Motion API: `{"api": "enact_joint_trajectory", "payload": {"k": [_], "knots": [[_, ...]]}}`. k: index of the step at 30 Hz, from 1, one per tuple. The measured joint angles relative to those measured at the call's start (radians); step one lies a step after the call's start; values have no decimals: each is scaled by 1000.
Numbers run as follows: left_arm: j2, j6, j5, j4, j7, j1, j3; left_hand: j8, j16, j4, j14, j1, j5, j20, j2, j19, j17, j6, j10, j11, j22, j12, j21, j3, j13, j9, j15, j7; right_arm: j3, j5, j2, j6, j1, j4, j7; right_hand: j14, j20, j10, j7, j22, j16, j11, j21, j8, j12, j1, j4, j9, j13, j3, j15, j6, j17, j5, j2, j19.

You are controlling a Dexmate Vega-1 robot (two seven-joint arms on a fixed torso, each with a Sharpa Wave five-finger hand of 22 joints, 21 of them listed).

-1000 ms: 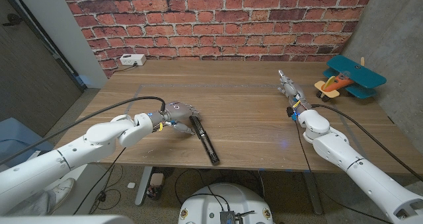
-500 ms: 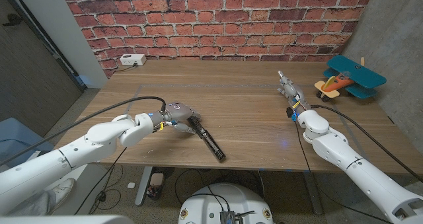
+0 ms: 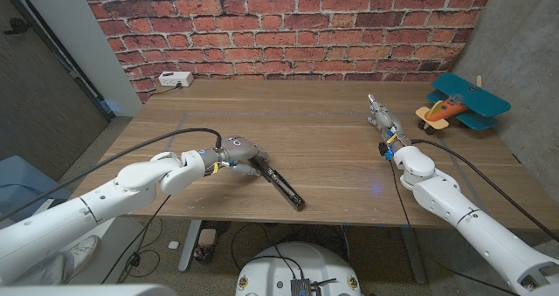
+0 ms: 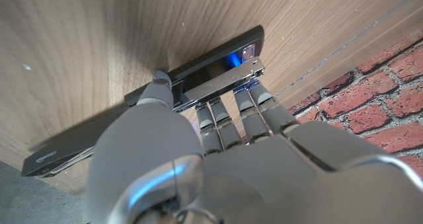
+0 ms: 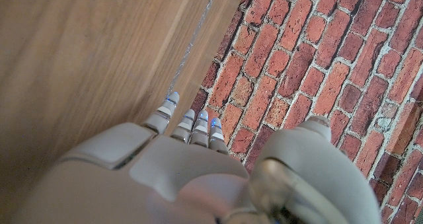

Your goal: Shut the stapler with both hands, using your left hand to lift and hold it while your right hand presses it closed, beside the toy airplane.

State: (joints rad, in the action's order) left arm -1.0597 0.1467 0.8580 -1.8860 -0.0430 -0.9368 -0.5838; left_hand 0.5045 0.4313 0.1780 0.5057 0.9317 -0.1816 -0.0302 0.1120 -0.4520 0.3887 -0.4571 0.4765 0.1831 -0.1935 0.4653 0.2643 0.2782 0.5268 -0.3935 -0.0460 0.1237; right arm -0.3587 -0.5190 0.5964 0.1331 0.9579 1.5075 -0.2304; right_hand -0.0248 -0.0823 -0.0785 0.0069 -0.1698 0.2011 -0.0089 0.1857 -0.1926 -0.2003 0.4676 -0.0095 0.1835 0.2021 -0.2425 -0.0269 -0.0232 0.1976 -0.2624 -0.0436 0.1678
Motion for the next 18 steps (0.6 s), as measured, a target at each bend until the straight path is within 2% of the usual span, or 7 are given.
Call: {"api": "enact_joint_trajectory", "payload": {"k": [3, 8, 12, 14, 16, 18], "knots": [[0, -2, -3, 0, -1, 0, 0, 23, 12, -10, 13, 39, -9, 7, 19, -7, 25, -16, 15, -7, -4, 23, 10, 11, 23, -10, -2, -1, 0, 0, 0, 1, 0, -1, 1, 0, 0, 0, 0, 0, 0, 0, 0, 0, 0, 0, 0, 0, 0, 0, 0, 0, 0, 0, 0, 0], [1, -9, -7, -3, 0, -6, 0, 56, 24, -12, 37, 45, -11, 12, 12, -13, 55, -34, 33, -17, -9, 54, 19, 61, 55, -18, -5, -11, -1, -1, 0, 2, -1, -2, 2, 0, 0, 0, 0, 0, 0, 0, 0, 0, 0, 0, 0, 0, 0, 0, 0, 0, 0, 0, 0, 0], [1, -15, -9, -4, 3, -10, 0, 73, 24, -43, 52, 50, -11, 12, 8, -23, 70, -45, 43, -28, -12, 73, 29, 93, 76, -18, -5, -17, -1, -1, 0, 2, -1, -2, 2, 0, 0, 0, 0, 0, 0, 0, 0, 0, 0, 0, 0, 0, 0, 0, 0, 0, 0, 0, 0, 0], [1, -17, -11, -4, 4, -13, 0, 86, 24, -47, 67, 52, -11, 12, 6, -23, 79, -51, 56, -29, -14, 84, 36, 121, 87, -17, -6, -22, -1, -2, 0, 2, -1, -2, 2, 0, 0, 0, 0, 0, 0, 0, 0, 0, 0, 0, 0, 0, 0, 0, 0, 0, 0, 0, 0, 0], [2, -20, -12, -5, 5, -14, 0, 93, 24, -64, 80, 58, -11, 11, 0, -25, 91, -55, 65, -28, -14, 99, 39, 138, 88, -17, -9, -26, -1, -2, 1, 2, -1, -2, 2, 0, 0, 0, 0, 0, 0, 0, 0, 0, 0, 0, 0, 0, 0, 0, 0, 0, 0, 0, 0, 0], [2, -22, -13, -5, 6, -16, 0, 93, 24, -64, 96, 59, -11, 7, -1, -29, 102, -63, 71, -34, -14, 116, 50, 139, 88, -17, -7, -35, -1, -2, 1, 1, -1, -1, 2, 0, 0, 0, 0, 0, 0, 0, 0, 0, 0, 0, 0, 0, 0, 0, 0, 0, 0, 0, 0, 0]]}}
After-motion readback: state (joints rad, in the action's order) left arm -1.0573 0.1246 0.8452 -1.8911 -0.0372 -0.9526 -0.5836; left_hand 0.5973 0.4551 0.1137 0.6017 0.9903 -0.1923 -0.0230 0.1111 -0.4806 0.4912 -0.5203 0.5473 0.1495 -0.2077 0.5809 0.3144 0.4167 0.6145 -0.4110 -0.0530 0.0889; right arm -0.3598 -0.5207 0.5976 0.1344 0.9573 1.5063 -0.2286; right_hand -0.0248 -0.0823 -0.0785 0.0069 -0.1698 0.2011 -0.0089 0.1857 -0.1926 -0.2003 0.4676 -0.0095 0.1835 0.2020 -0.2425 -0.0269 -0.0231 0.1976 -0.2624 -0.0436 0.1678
